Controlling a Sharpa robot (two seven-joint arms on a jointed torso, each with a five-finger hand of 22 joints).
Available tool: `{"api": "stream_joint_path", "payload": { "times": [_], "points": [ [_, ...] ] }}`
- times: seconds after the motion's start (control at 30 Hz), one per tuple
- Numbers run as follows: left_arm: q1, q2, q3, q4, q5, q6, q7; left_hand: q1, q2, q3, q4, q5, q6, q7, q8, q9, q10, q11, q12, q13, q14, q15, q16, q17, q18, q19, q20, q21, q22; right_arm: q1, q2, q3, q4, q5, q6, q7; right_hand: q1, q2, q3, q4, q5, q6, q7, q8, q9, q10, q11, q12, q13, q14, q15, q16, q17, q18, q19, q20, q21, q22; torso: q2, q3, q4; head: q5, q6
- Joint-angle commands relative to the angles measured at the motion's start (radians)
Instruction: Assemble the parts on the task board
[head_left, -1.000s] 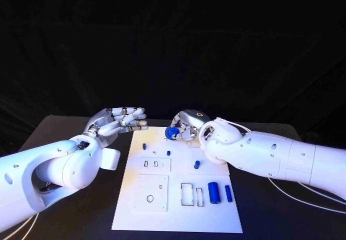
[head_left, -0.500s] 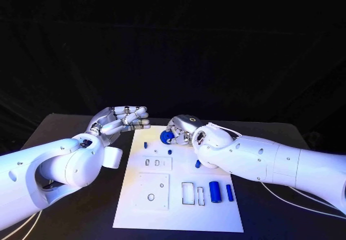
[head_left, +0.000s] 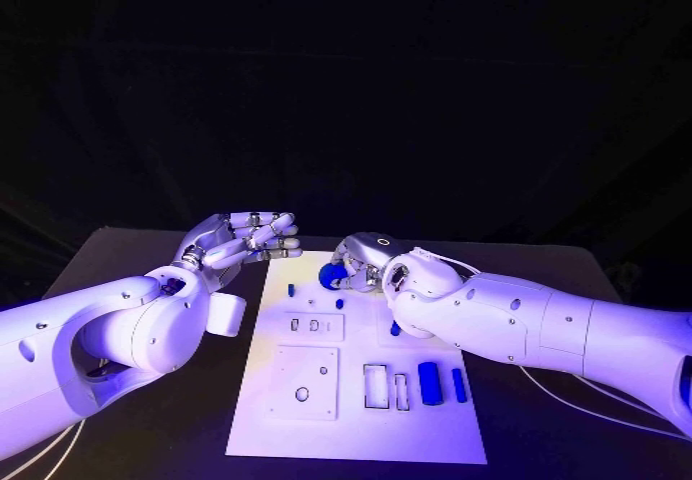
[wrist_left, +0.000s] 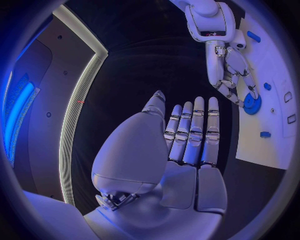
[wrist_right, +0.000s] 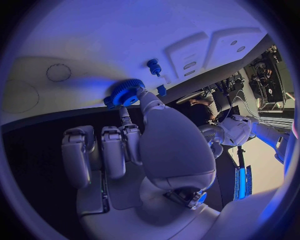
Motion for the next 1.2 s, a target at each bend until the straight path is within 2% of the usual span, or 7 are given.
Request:
{"api": "stream_joint_path", "payload": {
  "times": [0.03, 0.33, 0.47, 0.67, 0.77, 1.0, 1.2],
  "points": [
    [0.001, 0.002, 0.001, 0.001, 0.003, 0.017, 0.003, 0.009, -0.004, -0.004, -0.003, -0.003, 0.003, 0.006, -0.004, -0.001, 0.000, 0.000, -0.006, -0.001, -0.001, -0.001, -0.003, 0.001, 0.013, 0.006, 0.002, 0.005, -0.001, -0.001, 0.004, 0.000, -0.005, -0.004, 0.023, 0.004, -0.020, -0.018, -0.019, 0.008, -0.017, -0.022, 0.008, -0.020, -0.008, -0.005, 0.011, -0.008, 0.122, 0.105, 0.013, 0.006, 0.263, -0.011, 0.095, 0.012, -0.004, 0.253, 0.000, -0.0006, 0.0005, -0.001, 0.000],
    [0.001, 0.000, 0.001, 0.002, 0.003, 0.016, 0.002, 0.009, -0.004, -0.004, -0.003, -0.003, 0.003, 0.006, -0.004, -0.001, 0.000, 0.000, -0.006, -0.001, -0.001, -0.001, -0.003, 0.001, 0.013, 0.006, 0.002, 0.005, -0.001, -0.001, 0.004, 0.000, -0.003, 0.011, 0.065, 0.014, -0.070, -0.024, -0.055, 0.043, -0.015, 0.003, 0.009, -0.024, -0.007, -0.005, 0.014, -0.005, 0.125, 0.105, 0.018, 0.006, 0.263, -0.011, 0.096, 0.022, -0.003, 0.254, 0.000, -0.0009, -0.0006, 0.001, -0.002],
    [0.001, 0.000, 0.001, 0.003, 0.003, 0.015, 0.002, 0.010, -0.003, -0.004, -0.003, -0.003, 0.003, 0.006, -0.004, 0.000, 0.000, 0.000, -0.007, -0.001, -0.001, -0.001, -0.003, 0.001, 0.013, 0.007, 0.002, 0.005, -0.002, -0.001, 0.002, -0.001, -0.004, 0.018, 0.082, 0.013, -0.085, -0.017, -0.061, 0.055, 0.001, 0.019, 0.005, -0.021, -0.005, -0.002, 0.011, -0.002, 0.128, 0.105, 0.016, 0.006, 0.263, -0.011, 0.097, 0.022, -0.003, 0.255, 0.000, -0.0006, -0.0006, 0.001, -0.002],
    [0.001, -0.001, 0.001, 0.003, 0.003, 0.014, 0.001, 0.010, -0.003, -0.004, -0.004, -0.003, 0.003, 0.006, -0.004, 0.000, 0.000, 0.000, -0.007, -0.001, -0.001, -0.001, -0.003, 0.002, 0.013, 0.007, 0.002, 0.005, -0.002, -0.001, -0.005, -0.001, -0.003, 0.030, 0.088, 0.010, -0.127, 0.009, -0.068, 0.086, 0.058, 0.037, 0.001, -0.023, -0.004, 0.003, 0.006, 0.004, 0.133, 0.105, 0.012, 0.006, 0.263, -0.011, 0.097, 0.018, -0.002, 0.256, 0.000, -0.0001, -0.0004, 0.001, 0.000],
    [0.001, -0.002, 0.001, 0.003, 0.003, 0.013, 0.001, 0.010, -0.003, -0.004, -0.004, -0.003, 0.003, 0.006, -0.004, 0.000, 0.000, 0.000, -0.007, -0.001, -0.001, -0.001, -0.003, 0.002, 0.013, 0.007, 0.002, 0.005, -0.002, -0.001, -0.009, -0.001, -0.002, 0.033, 0.080, 0.007, -0.148, 0.020, -0.072, 0.103, 0.080, 0.037, 0.001, -0.028, -0.005, 0.003, 0.007, 0.004, 0.133, 0.105, 0.012, 0.006, 0.263, -0.011, 0.097, 0.018, -0.002, 0.256, 0.001, 0.0003, -0.0006, 0.001, 0.000],
    [0.001, -0.004, 0.001, 0.003, 0.003, 0.013, 0.001, 0.010, -0.003, -0.004, -0.004, -0.003, 0.003, 0.007, -0.004, -0.001, 0.000, 0.001, -0.007, -0.001, -0.001, -0.001, -0.004, 0.002, 0.013, 0.006, 0.002, 0.005, -0.002, -0.001, -0.036, -0.001, 0.023, 0.035, 0.044, 0.005, -0.150, 0.019, -0.073, 0.104, 0.090, 0.035, 0.001, -0.032, -0.006, 0.003, 0.007, 0.005, 0.134, 0.105, 0.012, 0.006, 0.263, -0.012, 0.099, 0.018, 0.000, 0.258, 0.000, 0.0006, -0.0018, 0.000, 0.000],
    [0.001, -0.005, 0.001, 0.001, 0.003, 0.012, 0.001, 0.010, -0.003, -0.004, -0.004, -0.003, 0.003, 0.007, -0.004, -0.001, 0.000, 0.001, -0.007, -0.001, -0.001, -0.001, -0.004, 0.002, 0.013, 0.006, 0.002, 0.005, -0.002, 0.003, -0.100, 0.001, 0.091, 0.039, -0.030, 0.019, -0.137, 0.017, -0.069, 0.095, 0.097, 0.038, 0.001, -0.034, -0.006, 0.008, 0.006, 0.009, 0.138, 0.105, 0.012, 0.006, 0.263, -0.013, 0.103, 0.017, 0.004, 0.262, -0.002, 0.0011, -0.0024, -0.002, 0.002]
  ]
}}
